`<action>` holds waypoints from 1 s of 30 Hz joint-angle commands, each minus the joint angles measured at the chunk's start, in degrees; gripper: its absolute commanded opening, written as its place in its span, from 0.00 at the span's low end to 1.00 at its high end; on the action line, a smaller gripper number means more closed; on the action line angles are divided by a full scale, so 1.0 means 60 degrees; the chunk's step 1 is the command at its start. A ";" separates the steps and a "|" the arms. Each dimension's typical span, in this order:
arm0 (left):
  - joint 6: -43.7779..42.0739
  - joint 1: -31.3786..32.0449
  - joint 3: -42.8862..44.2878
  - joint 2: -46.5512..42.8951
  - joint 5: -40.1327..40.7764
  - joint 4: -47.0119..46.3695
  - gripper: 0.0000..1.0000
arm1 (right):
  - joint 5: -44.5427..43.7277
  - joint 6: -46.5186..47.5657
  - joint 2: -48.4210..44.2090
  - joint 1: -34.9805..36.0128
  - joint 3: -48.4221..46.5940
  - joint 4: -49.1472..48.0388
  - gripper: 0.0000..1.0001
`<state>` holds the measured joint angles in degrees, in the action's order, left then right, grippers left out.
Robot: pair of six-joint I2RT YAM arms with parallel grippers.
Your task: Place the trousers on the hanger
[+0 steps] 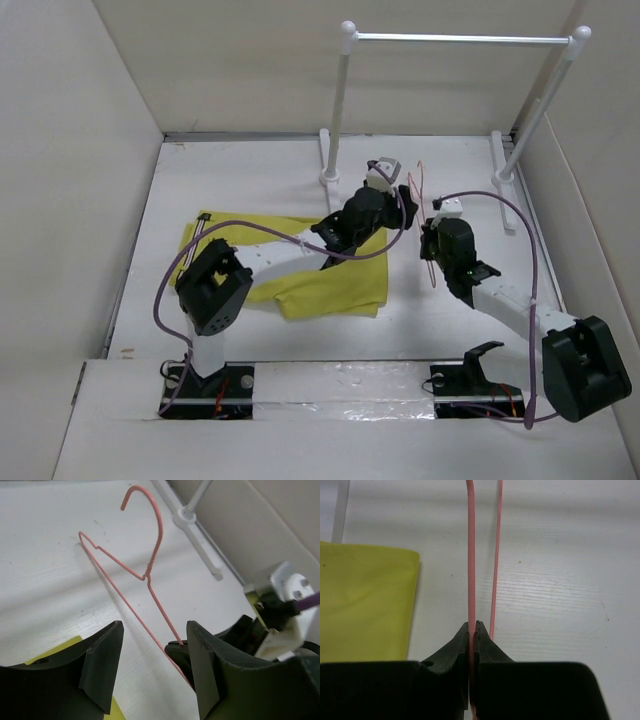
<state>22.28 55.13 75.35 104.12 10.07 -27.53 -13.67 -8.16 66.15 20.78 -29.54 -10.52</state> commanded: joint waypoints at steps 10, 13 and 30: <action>-0.0286 0.0039 0.2162 0.1674 0.0431 0.0282 0.51 | 0.0067 -0.0207 -0.0625 0.0418 0.0382 -0.0956 0.00; -0.0374 0.0039 0.2689 0.2200 0.0710 0.0413 0.51 | -0.0065 -0.0251 -0.0727 0.0521 0.0367 -0.0824 0.00; -0.0287 -0.0048 0.3351 0.3141 0.1296 0.0503 0.01 | -0.0915 -0.0412 -0.0654 0.1122 0.0617 -0.0562 0.00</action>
<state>20.29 55.05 96.75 125.62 16.91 -21.80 -16.16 -9.78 62.39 26.52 -25.34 -11.20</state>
